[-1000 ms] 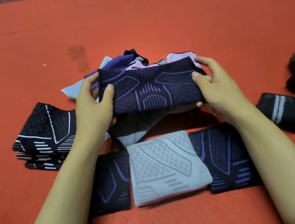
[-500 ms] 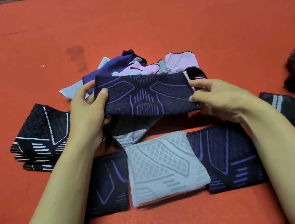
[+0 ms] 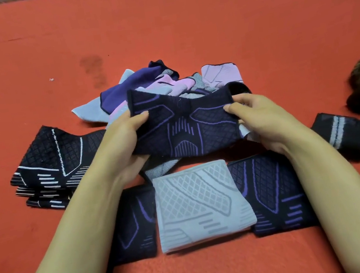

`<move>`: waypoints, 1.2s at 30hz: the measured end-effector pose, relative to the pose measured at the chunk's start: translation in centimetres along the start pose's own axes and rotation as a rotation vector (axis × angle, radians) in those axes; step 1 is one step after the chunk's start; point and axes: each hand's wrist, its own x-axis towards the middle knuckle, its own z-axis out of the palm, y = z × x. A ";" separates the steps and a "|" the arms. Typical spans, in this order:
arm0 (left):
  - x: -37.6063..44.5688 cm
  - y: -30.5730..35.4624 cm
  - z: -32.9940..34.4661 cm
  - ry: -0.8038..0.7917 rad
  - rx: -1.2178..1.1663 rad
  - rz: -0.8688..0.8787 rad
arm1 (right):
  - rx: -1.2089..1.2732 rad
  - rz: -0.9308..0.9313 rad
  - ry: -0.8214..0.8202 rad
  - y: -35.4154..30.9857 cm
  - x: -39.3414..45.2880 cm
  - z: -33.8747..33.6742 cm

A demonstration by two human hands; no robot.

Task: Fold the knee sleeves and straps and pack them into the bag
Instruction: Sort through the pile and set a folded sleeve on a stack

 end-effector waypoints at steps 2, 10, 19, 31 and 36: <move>-0.4 0.2 0.2 0.002 0.009 -0.034 | 0.071 0.008 0.007 -0.3 -0.3 0.1; -1.4 0.7 1.6 -0.105 -0.084 -0.026 | 0.254 -0.273 -0.144 -2.4 -2.2 3.3; -2.1 -1.2 3.5 -0.263 0.018 0.009 | 0.131 -0.325 -0.178 -2.3 -3.7 6.6; -1.9 -1.5 4.0 -0.229 -0.012 -0.023 | 0.115 -0.257 -0.162 -2.6 -4.1 6.8; -1.7 -1.3 3.0 -0.363 0.063 0.028 | 0.066 -0.285 -0.197 -2.9 -4.1 5.7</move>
